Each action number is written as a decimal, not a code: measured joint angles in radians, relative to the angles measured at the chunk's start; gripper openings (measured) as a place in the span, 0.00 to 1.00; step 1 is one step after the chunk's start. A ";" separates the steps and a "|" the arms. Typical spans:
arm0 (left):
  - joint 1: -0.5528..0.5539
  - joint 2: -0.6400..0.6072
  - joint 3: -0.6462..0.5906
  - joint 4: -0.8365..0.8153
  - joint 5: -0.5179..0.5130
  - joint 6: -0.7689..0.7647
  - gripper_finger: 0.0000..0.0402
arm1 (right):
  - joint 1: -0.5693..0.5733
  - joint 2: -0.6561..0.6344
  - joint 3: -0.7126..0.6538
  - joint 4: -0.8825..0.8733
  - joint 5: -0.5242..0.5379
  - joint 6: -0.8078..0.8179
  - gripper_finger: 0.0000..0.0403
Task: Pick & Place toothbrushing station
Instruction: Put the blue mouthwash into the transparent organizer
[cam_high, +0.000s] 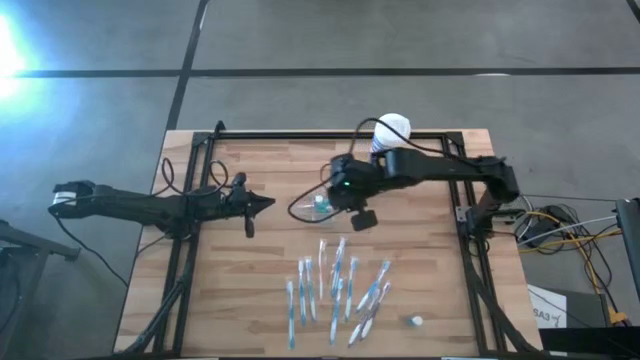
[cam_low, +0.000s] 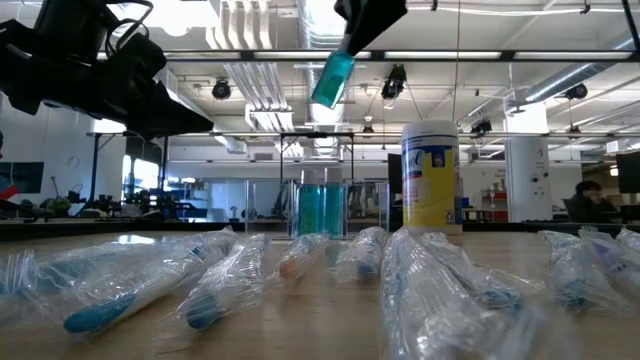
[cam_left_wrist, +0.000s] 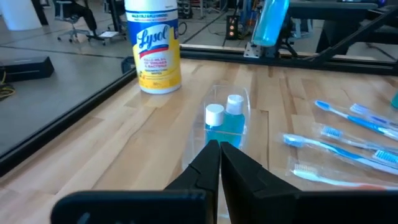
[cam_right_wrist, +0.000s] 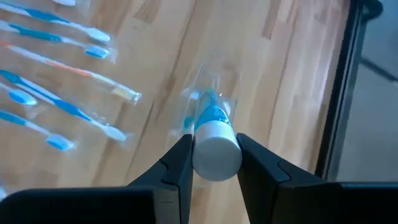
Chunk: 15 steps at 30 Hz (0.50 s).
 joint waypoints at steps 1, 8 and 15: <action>0.000 0.000 0.000 0.000 -0.004 0.000 0.04 | -0.002 0.026 0.030 -0.017 0.000 -0.026 0.22; 0.000 0.000 0.000 -0.002 -0.010 -0.023 0.04 | -0.003 0.198 0.212 -0.154 0.005 -0.179 0.22; 0.000 0.000 0.000 -0.020 -0.009 -0.044 0.03 | -0.009 0.314 0.330 -0.191 0.009 -0.202 0.22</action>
